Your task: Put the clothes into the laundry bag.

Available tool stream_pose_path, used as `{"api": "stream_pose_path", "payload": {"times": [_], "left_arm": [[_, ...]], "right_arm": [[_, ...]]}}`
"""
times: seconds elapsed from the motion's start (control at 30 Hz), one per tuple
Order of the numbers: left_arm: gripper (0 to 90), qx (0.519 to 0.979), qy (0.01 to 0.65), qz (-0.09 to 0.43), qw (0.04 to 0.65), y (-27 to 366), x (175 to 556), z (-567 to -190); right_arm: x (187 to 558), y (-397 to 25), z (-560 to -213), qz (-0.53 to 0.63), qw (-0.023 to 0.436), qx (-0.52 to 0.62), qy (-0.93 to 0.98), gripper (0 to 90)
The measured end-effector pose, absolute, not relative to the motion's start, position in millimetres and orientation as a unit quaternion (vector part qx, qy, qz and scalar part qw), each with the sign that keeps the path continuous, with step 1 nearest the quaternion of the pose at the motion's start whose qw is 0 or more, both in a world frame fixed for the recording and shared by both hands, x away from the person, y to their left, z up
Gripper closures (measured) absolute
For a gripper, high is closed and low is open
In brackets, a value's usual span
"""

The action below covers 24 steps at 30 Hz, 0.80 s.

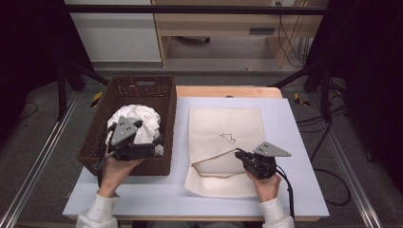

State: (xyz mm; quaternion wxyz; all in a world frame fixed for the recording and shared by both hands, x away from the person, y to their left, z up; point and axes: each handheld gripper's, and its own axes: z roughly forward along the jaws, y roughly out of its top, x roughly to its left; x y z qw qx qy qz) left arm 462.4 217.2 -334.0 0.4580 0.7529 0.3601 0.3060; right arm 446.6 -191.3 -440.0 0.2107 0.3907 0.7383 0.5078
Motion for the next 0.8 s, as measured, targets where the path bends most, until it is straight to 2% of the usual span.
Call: {"api": "stream_pose_path", "payload": {"times": [0.2,0.33,0.8], "left_arm": [[17.4,0.745,0.391,0.322,0.433,252,502,-329],[16.2,0.750,0.415,0.329,0.396,273,528,-339],[5.5,0.804,0.472,0.246,0.264,282,568,-394]], "right_arm": [[447,-192,-439,0.506,0.207,0.392,0.740,86.7],[448,-191,-440,0.502,0.206,0.392,0.743,86.6],[448,-192,-441,0.499,0.201,0.390,0.748,86.6]]}}
